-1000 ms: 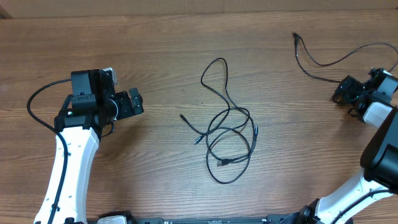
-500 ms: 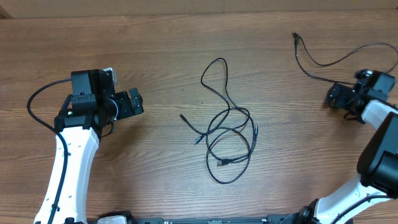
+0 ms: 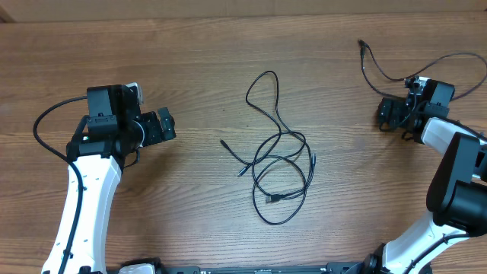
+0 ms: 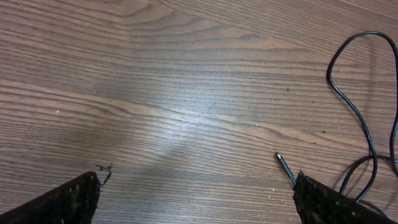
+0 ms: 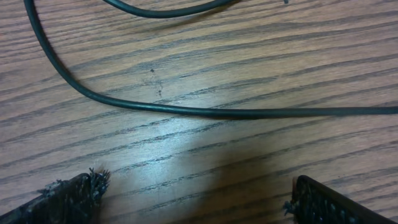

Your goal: Untangle cables

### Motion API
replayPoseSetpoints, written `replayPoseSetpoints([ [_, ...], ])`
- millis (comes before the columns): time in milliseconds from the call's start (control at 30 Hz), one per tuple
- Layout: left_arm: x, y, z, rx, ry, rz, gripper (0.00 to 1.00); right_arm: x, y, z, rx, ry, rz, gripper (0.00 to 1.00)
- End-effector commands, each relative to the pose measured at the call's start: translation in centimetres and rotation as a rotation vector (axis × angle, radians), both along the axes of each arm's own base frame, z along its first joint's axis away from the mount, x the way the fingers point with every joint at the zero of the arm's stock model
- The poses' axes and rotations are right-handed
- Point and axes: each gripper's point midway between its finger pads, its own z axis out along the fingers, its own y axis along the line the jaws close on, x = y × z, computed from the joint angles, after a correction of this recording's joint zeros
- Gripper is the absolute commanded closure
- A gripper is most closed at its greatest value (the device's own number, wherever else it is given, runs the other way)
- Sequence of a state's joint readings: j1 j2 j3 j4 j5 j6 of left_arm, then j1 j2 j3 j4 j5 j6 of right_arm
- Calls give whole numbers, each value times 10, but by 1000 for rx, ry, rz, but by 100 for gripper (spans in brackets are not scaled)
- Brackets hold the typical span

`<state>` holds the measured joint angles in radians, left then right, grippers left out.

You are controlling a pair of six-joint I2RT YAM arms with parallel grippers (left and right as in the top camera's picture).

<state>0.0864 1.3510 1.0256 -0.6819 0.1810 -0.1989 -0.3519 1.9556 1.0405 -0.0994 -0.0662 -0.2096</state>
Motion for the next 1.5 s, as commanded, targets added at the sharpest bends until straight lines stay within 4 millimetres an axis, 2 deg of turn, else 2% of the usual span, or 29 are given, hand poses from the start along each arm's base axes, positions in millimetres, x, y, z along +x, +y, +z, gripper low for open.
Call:
replayPoseSetpoints([
  [0, 1, 1, 4, 19, -17, -13, 0, -26, -3, -38, -23, 120, -36, 0],
  [100, 1, 1, 4, 19, -17, -13, 0, -23, -5, -41, -30, 108, -37, 0],
  [333, 1, 1, 4, 19, -17, -13, 0, -15, -7, -65, -35, 92, -38, 0],
  [567, 1, 1, 4, 19, -17, -13, 1, 2, -16, -70, -69, 8, -51, 0],
  [767, 1, 1, 4, 19, -17, -13, 0, 15, -38, -76, -99, -61, -89, 0],
  [1000, 1, 1, 4, 19, -17, -13, 0, 27, -81, -90, -114, -93, -159, 0],
  [1100, 1, 1, 4, 19, -17, -13, 0, 35, -98, -87, -121, -117, -179, 0],
  [1200, 1, 1, 4, 19, -17, -12, 1, 49, -113, -71, -122, -177, -183, 0],
  [1367, 1, 1, 4, 19, -17, -13, 0, 66, -126, -50, -145, -248, -185, 0],
  [1467, 1, 1, 4, 19, -17, -13, 0, 72, -127, -44, -145, -261, -181, 0],
])
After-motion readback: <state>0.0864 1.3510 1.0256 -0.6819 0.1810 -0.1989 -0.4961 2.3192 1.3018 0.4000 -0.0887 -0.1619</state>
